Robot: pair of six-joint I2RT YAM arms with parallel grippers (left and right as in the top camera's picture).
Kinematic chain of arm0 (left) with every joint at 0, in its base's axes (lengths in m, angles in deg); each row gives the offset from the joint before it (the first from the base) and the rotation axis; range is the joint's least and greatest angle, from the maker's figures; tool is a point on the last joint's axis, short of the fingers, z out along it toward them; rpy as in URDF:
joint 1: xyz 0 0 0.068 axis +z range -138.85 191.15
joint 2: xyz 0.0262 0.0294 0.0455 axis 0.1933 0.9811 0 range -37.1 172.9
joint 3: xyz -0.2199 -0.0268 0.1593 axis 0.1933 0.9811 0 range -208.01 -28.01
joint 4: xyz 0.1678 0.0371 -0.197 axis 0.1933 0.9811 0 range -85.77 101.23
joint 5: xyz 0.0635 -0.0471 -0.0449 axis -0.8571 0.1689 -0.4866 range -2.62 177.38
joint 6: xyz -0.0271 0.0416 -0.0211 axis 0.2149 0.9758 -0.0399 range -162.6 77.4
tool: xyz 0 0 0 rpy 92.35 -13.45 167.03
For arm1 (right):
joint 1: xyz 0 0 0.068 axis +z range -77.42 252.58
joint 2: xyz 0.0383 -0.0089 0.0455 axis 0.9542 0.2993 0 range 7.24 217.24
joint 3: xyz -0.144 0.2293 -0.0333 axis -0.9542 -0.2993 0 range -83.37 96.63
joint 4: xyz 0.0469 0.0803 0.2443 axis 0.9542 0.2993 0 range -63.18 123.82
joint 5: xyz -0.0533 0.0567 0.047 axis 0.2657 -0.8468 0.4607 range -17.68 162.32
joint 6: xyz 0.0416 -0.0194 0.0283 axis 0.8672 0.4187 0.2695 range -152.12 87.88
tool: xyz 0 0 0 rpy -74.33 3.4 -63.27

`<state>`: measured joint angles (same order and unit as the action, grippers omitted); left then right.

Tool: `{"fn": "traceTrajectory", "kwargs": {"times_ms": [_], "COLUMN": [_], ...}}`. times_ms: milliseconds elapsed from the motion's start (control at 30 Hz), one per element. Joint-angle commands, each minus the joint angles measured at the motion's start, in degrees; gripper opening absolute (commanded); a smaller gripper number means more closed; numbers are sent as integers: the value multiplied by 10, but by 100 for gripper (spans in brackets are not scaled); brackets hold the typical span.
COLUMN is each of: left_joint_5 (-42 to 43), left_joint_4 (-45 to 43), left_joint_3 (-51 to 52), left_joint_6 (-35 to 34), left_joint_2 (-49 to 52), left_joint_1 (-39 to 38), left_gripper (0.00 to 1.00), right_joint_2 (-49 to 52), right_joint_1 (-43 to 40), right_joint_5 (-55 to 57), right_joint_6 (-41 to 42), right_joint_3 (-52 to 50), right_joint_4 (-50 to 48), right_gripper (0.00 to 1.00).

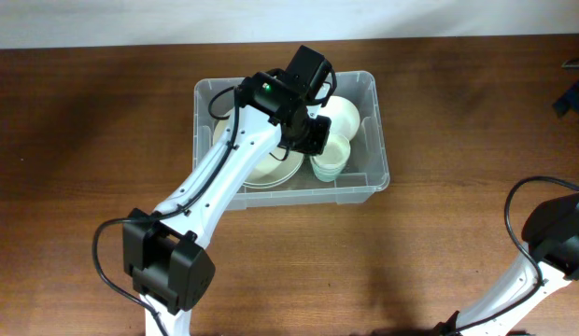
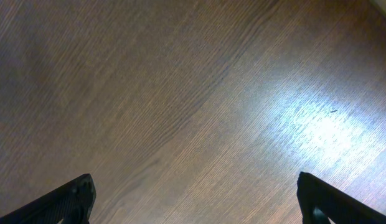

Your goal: Pack container

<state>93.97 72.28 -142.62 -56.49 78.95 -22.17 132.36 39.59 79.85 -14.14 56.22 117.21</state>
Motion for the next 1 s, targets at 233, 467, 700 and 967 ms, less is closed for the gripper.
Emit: {"fn": "traceTrajectory", "kwargs": {"times_ms": [233,467,700,967], "left_joint_5": [-6,-23,-28,-24], "left_joint_4": [-10,16,50,140], "left_joint_3": [-5,-46,-46,-46], "left_joint_6": [7,7,5,3], "left_joint_2": [1,-19,-62,-63], "left_joint_1": [23,94,190,230], "left_gripper": [99,100,99,99], "right_joint_2": [7,7,7,7], "right_joint_1": [-4,-4,-4,-4], "right_joint_5": [7,7,7,7], "right_joint_6": [3,3,3,3], "right_joint_3": [-2,-2,-2,-2], "right_joint_4": [0,0,0,0], "right_gripper": [99,99,99,99]}}
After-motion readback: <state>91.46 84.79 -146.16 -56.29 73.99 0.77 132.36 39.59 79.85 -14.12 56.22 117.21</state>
